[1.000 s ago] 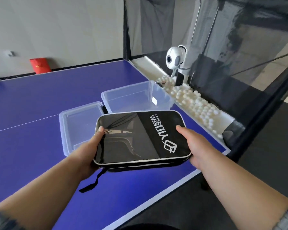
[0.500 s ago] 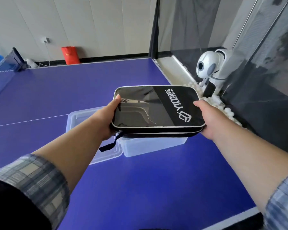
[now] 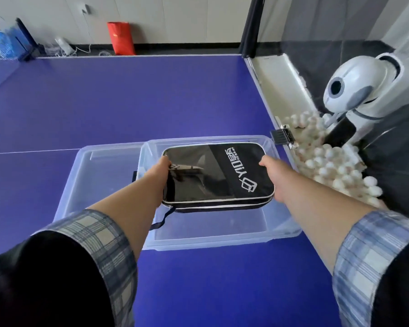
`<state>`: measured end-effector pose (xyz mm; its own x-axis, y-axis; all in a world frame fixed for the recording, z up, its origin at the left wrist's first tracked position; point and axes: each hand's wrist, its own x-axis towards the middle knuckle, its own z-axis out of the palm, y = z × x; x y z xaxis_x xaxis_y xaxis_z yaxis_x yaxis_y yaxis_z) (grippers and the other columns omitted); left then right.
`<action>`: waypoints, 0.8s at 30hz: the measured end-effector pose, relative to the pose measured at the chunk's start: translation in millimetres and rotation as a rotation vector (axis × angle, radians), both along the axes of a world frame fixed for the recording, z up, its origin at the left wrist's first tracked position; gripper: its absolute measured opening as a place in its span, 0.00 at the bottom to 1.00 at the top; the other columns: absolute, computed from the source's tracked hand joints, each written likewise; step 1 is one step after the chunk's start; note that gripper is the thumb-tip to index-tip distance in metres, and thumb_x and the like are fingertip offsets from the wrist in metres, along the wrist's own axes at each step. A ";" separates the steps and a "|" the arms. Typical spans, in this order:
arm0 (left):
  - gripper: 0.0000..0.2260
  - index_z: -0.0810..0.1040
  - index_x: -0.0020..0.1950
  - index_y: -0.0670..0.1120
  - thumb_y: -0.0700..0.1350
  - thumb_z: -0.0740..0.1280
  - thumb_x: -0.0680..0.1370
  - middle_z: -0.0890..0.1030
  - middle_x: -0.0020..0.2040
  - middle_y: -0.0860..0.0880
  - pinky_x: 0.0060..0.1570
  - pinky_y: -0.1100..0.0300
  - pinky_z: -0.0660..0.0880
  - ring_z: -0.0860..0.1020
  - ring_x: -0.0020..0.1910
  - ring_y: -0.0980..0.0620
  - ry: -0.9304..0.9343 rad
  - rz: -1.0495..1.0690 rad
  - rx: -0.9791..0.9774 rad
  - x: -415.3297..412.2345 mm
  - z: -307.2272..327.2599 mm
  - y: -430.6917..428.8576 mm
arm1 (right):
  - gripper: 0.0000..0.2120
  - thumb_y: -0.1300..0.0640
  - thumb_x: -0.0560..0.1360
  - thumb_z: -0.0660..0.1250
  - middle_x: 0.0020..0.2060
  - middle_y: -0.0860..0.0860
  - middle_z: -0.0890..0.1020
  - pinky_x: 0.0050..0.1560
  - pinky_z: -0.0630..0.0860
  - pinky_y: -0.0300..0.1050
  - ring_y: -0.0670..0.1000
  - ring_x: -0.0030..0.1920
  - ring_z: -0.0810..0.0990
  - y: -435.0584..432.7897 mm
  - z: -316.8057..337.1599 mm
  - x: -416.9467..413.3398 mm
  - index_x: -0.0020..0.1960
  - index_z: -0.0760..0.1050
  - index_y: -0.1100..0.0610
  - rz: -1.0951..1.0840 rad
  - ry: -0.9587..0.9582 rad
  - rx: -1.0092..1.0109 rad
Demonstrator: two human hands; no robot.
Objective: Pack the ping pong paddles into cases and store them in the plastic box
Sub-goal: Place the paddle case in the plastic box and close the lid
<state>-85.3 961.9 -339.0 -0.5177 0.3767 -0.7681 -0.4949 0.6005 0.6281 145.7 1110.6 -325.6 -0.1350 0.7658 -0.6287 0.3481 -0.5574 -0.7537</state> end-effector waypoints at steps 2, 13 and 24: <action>0.19 0.80 0.49 0.51 0.64 0.63 0.73 0.87 0.44 0.49 0.31 0.59 0.73 0.86 0.39 0.46 -0.006 -0.001 -0.023 0.0 -23.3 14.7 | 0.14 0.52 0.71 0.64 0.52 0.61 0.85 0.59 0.78 0.65 0.62 0.52 0.85 11.0 -20.5 -5.6 0.52 0.79 0.58 0.003 -0.060 -0.018; 0.27 0.81 0.57 0.49 0.68 0.60 0.71 0.84 0.52 0.45 0.58 0.45 0.77 0.83 0.50 0.42 -0.003 0.048 -0.097 -0.9 -109.4 33.0 | 0.25 0.47 0.68 0.60 0.58 0.58 0.81 0.65 0.75 0.60 0.62 0.59 0.79 30.4 -93.5 -14.8 0.61 0.77 0.57 0.069 -0.169 -0.134; 0.24 0.66 0.73 0.42 0.52 0.56 0.81 0.75 0.64 0.39 0.59 0.47 0.70 0.74 0.61 0.36 0.373 -0.154 -0.360 9.1 -91.9 35.6 | 0.25 0.51 0.81 0.61 0.70 0.60 0.74 0.62 0.73 0.52 0.63 0.66 0.75 21.7 -83.0 -22.3 0.75 0.65 0.59 0.320 -0.542 0.216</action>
<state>-76.2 997.5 -430.9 -0.7395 0.2165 -0.6374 -0.1672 0.8581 0.4855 123.3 1132.2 -408.6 -0.0841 0.8569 -0.5086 0.8326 -0.2200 -0.5083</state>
